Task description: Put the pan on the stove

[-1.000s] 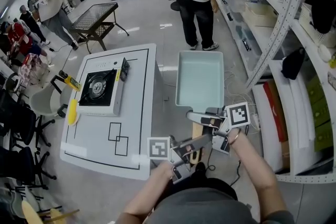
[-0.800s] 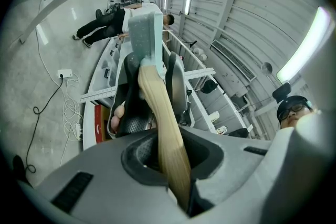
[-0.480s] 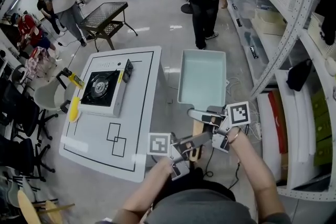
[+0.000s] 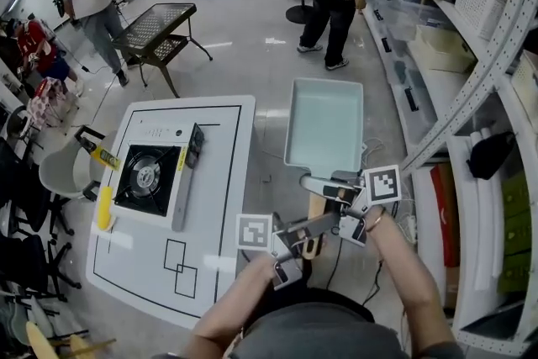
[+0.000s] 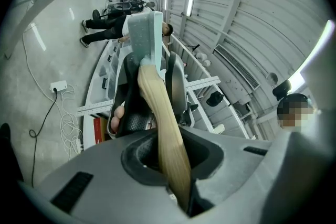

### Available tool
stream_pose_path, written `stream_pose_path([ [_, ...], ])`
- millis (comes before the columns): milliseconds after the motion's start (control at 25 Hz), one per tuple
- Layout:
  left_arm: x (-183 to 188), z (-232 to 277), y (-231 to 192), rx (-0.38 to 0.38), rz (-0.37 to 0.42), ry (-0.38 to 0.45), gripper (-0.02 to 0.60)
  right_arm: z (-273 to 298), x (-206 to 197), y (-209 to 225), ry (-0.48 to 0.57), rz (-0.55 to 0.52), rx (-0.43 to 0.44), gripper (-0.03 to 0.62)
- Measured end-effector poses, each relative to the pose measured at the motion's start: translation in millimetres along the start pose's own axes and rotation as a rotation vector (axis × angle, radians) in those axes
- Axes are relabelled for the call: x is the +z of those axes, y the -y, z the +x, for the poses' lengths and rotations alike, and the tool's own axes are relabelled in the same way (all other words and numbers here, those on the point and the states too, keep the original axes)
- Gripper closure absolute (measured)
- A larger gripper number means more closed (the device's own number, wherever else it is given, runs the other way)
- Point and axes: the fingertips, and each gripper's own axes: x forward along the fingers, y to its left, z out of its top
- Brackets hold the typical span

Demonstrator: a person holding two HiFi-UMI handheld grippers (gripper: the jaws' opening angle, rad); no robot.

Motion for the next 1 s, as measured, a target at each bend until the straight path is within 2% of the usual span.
stream_pose_path([
  [320,87,6,-15,-0.013,-0.009,0.002,0.54,41,71,32,-0.001,0.014,-0.003,0.408],
  [720,135,2,-32,0.0,-0.022,0.05,0.54,72,102,55,-0.054,0.037,0.01,0.408],
  [1000,177,4,-44,0.029,-0.023,0.137,0.538,95,131,72,-0.135,0.048,0.04,0.41],
])
